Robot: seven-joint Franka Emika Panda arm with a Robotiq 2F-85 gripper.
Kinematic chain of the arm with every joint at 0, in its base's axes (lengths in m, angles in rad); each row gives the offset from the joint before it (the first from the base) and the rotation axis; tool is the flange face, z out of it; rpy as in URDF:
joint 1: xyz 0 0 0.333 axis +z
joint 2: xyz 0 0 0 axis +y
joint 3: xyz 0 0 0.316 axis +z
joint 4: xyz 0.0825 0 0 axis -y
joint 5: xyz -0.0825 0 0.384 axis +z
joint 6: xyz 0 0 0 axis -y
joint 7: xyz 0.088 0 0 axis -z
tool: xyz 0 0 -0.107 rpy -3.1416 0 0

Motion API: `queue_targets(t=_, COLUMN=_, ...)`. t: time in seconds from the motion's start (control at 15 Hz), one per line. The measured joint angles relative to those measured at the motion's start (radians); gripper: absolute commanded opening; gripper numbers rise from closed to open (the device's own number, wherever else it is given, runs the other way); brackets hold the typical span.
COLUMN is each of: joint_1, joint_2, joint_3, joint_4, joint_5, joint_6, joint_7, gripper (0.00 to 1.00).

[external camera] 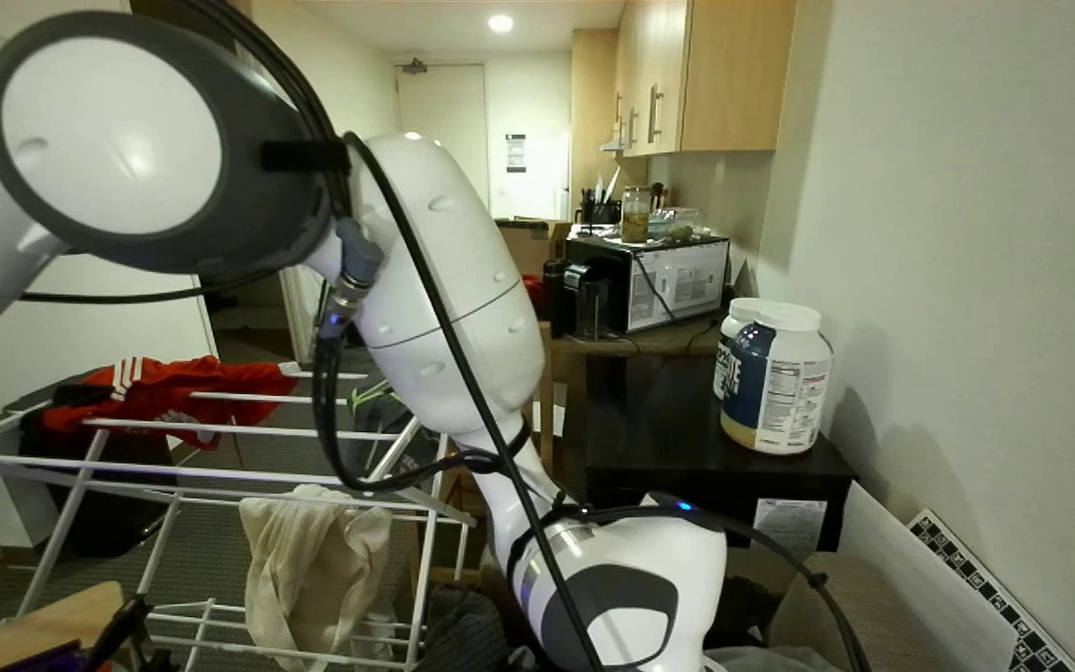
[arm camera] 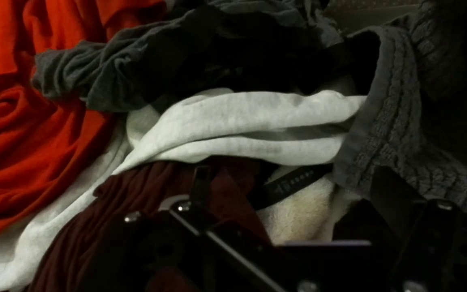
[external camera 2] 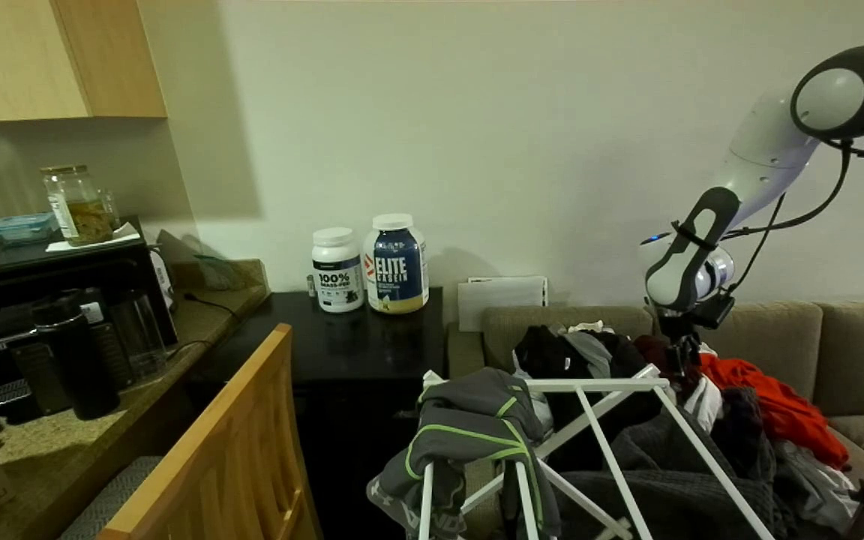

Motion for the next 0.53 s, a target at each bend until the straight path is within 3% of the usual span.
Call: queue_targets(t=0.53, joint_1=0.07, joint_2=-0.01, joint_3=0.023, joint_4=-0.145, joint_5=0.017, joint_6=0.116, joint_7=0.087, gripper=1.0)
